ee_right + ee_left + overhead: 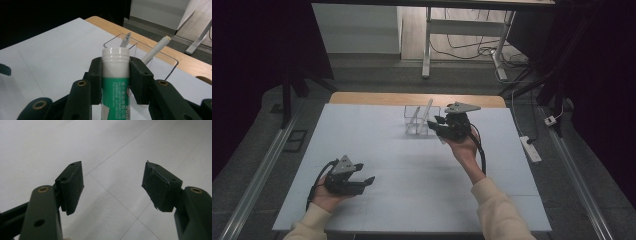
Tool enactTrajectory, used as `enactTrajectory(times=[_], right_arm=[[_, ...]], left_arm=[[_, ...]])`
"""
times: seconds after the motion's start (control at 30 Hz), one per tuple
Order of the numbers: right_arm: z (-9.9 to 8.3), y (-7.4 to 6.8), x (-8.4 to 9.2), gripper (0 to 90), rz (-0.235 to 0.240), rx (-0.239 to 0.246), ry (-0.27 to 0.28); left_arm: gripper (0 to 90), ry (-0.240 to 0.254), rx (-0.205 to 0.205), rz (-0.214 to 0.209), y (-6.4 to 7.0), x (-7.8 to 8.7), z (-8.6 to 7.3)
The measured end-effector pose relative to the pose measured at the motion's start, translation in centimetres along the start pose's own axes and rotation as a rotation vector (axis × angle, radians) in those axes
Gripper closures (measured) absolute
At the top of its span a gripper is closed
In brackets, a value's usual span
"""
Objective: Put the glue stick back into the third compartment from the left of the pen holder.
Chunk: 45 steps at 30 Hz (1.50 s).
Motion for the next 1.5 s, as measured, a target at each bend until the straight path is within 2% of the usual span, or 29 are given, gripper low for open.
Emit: enactTrajectory(times=[0.6, 1.5], right_arm=[[1.2, 2.2, -1.1, 64.5, -0.04, -0.019, 0.045], [3.4, 4.2, -2.8, 64.5, -0.053, -0.034, 0.113]], left_arm=[[33.5, -0.005, 0.003, -0.002, -0.1, -0.1, -0.1], [33.2, -0.005, 0.012, -0.009, -0.3, -0.2, -0.3]])
Point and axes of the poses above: each handheld gripper's, and its own axes: x roughly backward along the jaws, z roughly out of its top, y roughly to its right, the point moved 7 cm from there along -x, roughly forward along the jaws, and after that the axes turned 5 degrees about z, right-handed, at the moved point
